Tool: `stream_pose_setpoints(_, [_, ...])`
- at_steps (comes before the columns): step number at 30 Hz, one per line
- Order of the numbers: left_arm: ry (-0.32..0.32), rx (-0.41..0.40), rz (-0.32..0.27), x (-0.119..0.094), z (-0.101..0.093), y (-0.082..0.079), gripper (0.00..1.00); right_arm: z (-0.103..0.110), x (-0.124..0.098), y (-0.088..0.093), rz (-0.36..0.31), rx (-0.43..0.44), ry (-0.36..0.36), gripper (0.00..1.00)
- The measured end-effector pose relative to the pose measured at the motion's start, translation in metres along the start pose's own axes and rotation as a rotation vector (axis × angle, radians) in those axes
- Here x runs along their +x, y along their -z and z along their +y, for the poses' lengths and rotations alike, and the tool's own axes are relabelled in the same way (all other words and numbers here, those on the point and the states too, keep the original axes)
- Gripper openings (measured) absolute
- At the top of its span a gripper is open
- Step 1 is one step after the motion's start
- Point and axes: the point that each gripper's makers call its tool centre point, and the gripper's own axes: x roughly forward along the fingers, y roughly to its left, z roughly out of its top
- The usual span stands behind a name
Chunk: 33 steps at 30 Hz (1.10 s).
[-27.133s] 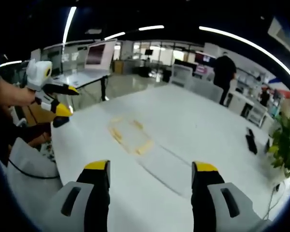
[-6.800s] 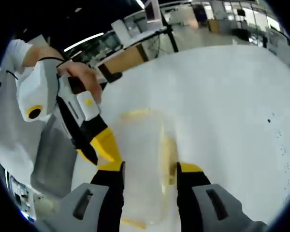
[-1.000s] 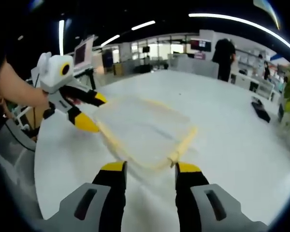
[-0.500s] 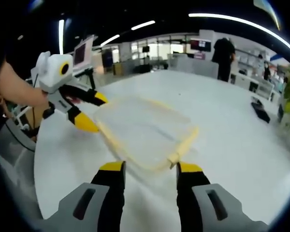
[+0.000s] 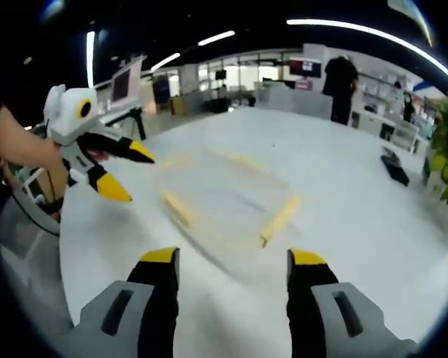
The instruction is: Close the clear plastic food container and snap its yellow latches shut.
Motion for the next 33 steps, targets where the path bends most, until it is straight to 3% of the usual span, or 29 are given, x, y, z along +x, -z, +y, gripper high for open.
stream_pose_setpoints(10, [-0.021, -0.058, 0.021, -0.048, -0.035, 0.014, 0.47, 0.026, -0.039, 0.011, 0.017, 0.003, 0.001, 0.61])
stream_pose_setpoints(19, [-0.078, -0.114, -0.009, -0.086, -0.058, 0.009, 0.47, 0.049, -0.081, 0.023, 0.027, -0.006, 0.016, 0.66])
stream_pose_setpoints(24, [-0.091, -0.135, -0.009, -0.101, -0.070, 0.010, 0.47, 0.053, -0.102, 0.029, 0.041, -0.015, 0.029, 0.67])
stream_pose_setpoints(29, [-0.087, -0.125, 0.039, -0.110, -0.083, 0.019, 0.47, 0.054, -0.118, 0.036, 0.053, -0.020, 0.047, 0.68])
stream_pose_setpoints(33, [-0.094, -0.131, 0.037, -0.118, -0.087, 0.016, 0.47, 0.055, -0.126, 0.039, 0.054, -0.014, 0.056, 0.69])
